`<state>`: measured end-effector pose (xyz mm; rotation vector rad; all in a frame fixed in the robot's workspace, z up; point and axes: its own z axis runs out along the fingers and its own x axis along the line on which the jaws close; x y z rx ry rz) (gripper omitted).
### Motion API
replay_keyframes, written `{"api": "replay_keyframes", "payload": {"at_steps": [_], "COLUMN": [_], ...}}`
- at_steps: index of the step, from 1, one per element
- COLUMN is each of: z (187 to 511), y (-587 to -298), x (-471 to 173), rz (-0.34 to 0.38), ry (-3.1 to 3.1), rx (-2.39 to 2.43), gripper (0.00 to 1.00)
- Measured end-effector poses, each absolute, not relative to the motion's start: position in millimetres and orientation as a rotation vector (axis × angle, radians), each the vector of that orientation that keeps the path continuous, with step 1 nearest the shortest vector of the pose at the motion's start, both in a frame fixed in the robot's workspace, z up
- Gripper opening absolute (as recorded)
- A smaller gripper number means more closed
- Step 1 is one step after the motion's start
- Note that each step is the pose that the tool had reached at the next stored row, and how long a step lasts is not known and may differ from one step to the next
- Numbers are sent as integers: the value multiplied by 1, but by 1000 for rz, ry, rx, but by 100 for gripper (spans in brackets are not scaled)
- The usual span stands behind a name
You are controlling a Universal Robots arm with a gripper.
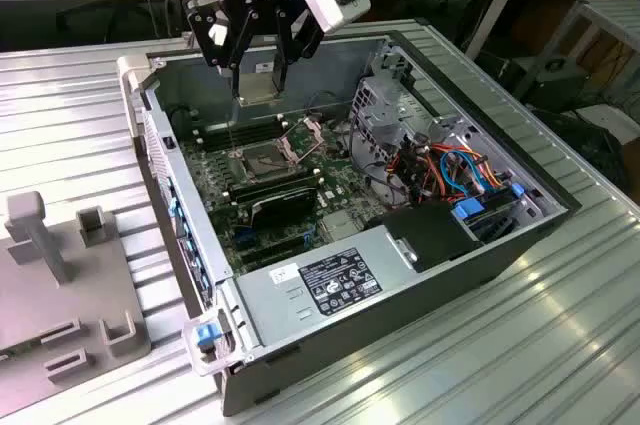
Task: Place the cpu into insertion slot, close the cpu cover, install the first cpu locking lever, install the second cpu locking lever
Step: 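Place the cpu into insertion slot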
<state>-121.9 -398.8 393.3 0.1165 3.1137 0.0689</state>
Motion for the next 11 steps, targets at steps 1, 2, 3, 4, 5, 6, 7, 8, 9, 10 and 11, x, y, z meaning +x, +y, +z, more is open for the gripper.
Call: {"api": "replay_keyframes", "payload": {"at_steps": [1,2,3,4,5,6,7,8,9,10,11], "z": [393,393,393,393,393,393,393,393,393,393,393], "y": [-399,-399,-399,-399,-399,-399,-399,-399,-399,-399,-399], "x": [-122,-122,-122,-122,-122,-122,-121,-121,-121,-121,-121], "rz": [69,69,69,69,69,69,69,69,69,69,69], "ry": [3114,3114,3114,3114,3114,3114,3114,3114,3114,3114,3114], "rx": [117,117,117,117,117,117,117,117,117,117,117], "gripper": [54,54,54,54,54,54,54,54,54,54,54]}}
